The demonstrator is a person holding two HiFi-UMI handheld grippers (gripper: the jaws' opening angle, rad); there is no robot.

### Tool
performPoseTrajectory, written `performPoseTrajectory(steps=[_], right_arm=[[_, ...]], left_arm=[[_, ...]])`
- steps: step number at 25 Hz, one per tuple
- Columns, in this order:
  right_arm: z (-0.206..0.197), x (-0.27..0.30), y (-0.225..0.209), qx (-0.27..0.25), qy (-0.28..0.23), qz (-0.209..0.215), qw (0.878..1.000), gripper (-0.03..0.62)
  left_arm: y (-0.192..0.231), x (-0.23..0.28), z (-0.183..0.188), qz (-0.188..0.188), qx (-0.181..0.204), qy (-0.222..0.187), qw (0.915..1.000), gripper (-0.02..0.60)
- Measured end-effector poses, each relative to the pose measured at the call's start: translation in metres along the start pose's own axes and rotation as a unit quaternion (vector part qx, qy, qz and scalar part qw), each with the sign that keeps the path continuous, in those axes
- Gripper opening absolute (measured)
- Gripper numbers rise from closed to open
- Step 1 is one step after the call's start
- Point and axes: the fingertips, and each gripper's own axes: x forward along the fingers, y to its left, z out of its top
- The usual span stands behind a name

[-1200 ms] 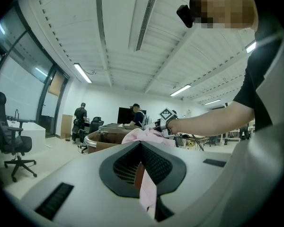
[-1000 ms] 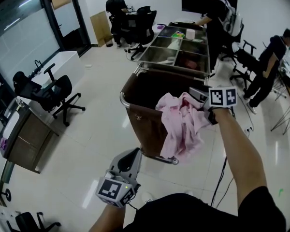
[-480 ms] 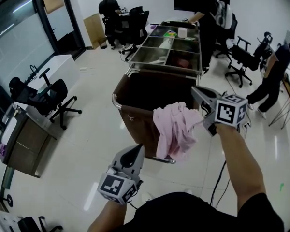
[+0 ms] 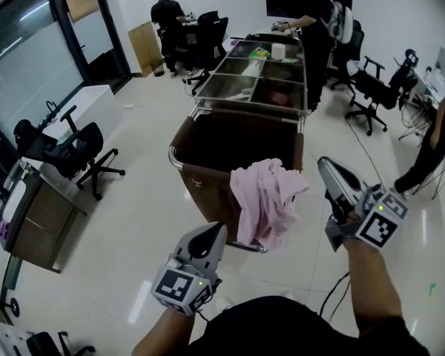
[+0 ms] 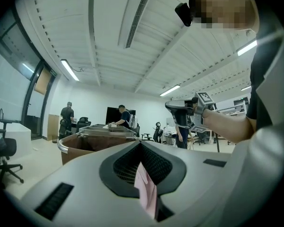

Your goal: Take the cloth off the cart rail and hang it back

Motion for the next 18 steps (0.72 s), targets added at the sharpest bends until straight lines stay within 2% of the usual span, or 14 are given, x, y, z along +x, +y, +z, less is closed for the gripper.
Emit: performPoseTrajectory(steps=[4, 10, 18], right_arm=[[-0.026, -0.044, 0.014, -0.010, -0.009, -0.010, 1.000, 0.003], [-0.093, -0.074, 0.018, -0.057, 0.069, -0.038, 0.995, 0.003], [-0.137, -0.093, 0.010, -0.041, 0.125, -0.056, 0.990, 0.002]], left_arm=[[-0.010, 0.001, -0.001, -0.012, -0.001, -0.001, 0.9999, 0.000], [-0.026, 0.009, -0.005, -0.033, 0.004, 0.009, 0.9994, 0.000], [-0.034, 0.010, -0.011, -0.035, 0.003, 0.016, 0.9992, 0.000]])
